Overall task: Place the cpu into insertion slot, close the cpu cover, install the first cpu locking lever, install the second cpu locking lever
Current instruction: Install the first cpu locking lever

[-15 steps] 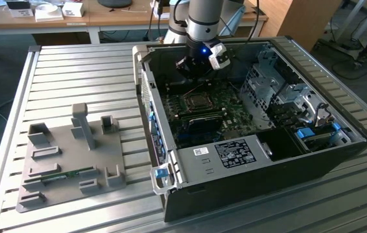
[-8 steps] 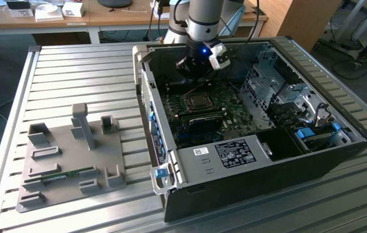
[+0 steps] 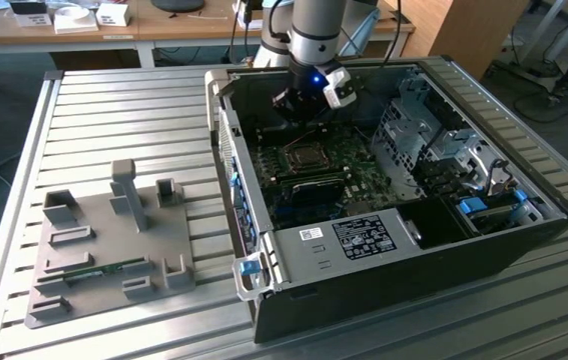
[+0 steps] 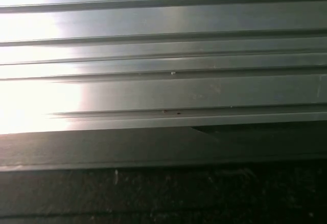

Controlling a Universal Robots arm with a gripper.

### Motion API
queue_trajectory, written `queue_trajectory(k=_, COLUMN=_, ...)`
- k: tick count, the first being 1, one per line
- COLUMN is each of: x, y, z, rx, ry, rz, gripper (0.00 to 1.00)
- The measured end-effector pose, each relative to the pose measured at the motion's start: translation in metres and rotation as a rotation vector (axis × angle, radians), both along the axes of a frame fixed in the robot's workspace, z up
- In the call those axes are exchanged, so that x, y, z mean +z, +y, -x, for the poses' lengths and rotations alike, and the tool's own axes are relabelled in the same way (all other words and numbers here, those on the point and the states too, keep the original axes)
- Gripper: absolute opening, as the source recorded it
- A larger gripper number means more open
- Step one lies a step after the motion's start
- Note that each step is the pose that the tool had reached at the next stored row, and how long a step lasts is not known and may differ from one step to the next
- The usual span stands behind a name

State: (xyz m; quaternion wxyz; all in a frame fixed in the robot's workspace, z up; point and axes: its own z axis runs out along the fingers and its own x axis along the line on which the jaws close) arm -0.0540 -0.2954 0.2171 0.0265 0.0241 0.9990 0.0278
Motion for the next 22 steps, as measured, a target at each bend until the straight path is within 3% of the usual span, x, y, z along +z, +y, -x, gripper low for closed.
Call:
queue_trajectory(k=10, x=-0.0053, y=0.0, z=-0.0002, rx=0.0, ry=0.0, rz=0.0, gripper=0.11)
queue_trajectory(k=22, x=-0.0057, y=0.0, z=-0.0055, rx=0.0, ry=0.0005, rz=-0.0001, gripper=0.11)
